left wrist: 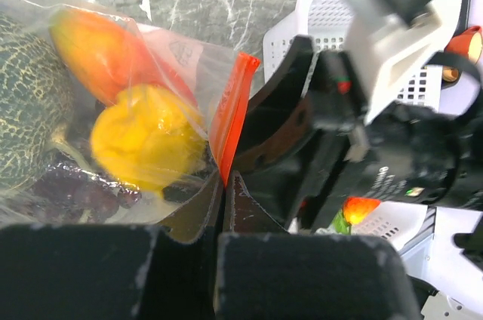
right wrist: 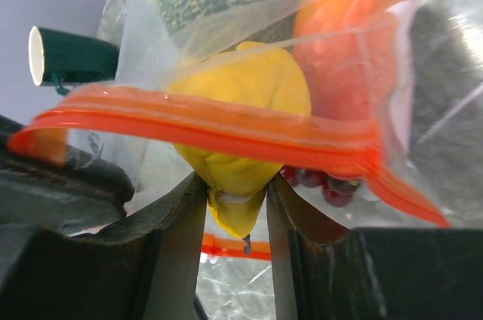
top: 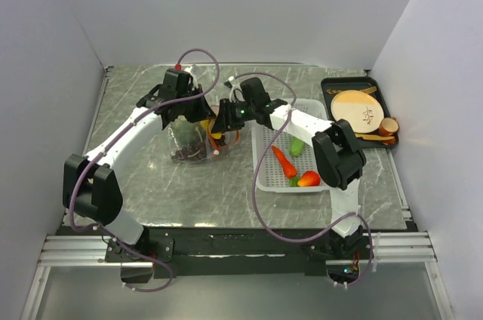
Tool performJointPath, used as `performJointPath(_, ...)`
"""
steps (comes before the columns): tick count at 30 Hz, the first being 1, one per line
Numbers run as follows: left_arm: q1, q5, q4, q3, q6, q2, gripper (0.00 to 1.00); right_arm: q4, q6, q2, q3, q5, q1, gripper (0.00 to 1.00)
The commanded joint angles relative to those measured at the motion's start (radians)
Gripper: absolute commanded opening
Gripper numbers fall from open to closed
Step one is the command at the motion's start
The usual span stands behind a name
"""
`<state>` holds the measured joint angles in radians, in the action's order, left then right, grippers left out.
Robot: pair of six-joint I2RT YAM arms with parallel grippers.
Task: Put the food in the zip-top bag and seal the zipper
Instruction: Place the fake fruit in the zipper food storage bag.
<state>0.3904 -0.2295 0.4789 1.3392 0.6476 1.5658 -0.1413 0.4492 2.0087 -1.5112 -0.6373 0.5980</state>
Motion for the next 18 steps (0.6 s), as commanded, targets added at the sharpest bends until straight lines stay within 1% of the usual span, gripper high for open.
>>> performJointPath(1,0.002,0.021,-0.04,0.038,0.001,-0.069,0.01,0.065,0.031,0.027,-0.041,-0.054,0.02,0.21)
performJointPath(4,0.002,0.035,-0.045,0.032,0.004,-0.084,0.01,0.077,0.032,0.038,-0.027,-0.076,0.025,0.23)
performJointPath(7,0.002,0.047,-0.048,0.029,0.009,-0.093,0.01,0.065,0.025,0.047,-0.023,-0.094,0.029,0.3)
performJointPath(8,0.002,0.048,-0.049,0.031,0.011,-0.096,0.01,0.066,0.023,0.045,-0.017,-0.101,0.031,0.36)
performJointPath(10,0.002,0.05,-0.054,0.028,0.014,-0.098,0.01,0.084,0.022,0.038,0.015,-0.096,0.029,0.41)
performJointPath(12,0.002,0.055,-0.052,0.034,0.014,-0.096,0.01,0.092,0.02,0.013,0.032,-0.09,0.029,0.49)
performJointPath(13,0.002,0.055,-0.052,0.034,0.014,-0.098,0.01,0.094,0.017,0.007,0.046,-0.087,0.029,0.55)
performJointPath(14,0.002,0.055,-0.052,0.037,0.014,-0.098,0.01,0.091,0.013,-0.007,0.049,-0.087,0.028,0.67)
performJointPath(17,0.002,0.058,-0.051,0.038,0.014,-0.099,0.01,0.089,0.008,-0.043,0.071,-0.042,0.025,0.77)
performJointPath(18,0.002,0.062,-0.051,0.041,0.014,-0.101,0.01,0.088,0.009,-0.053,0.074,-0.029,0.022,0.78)
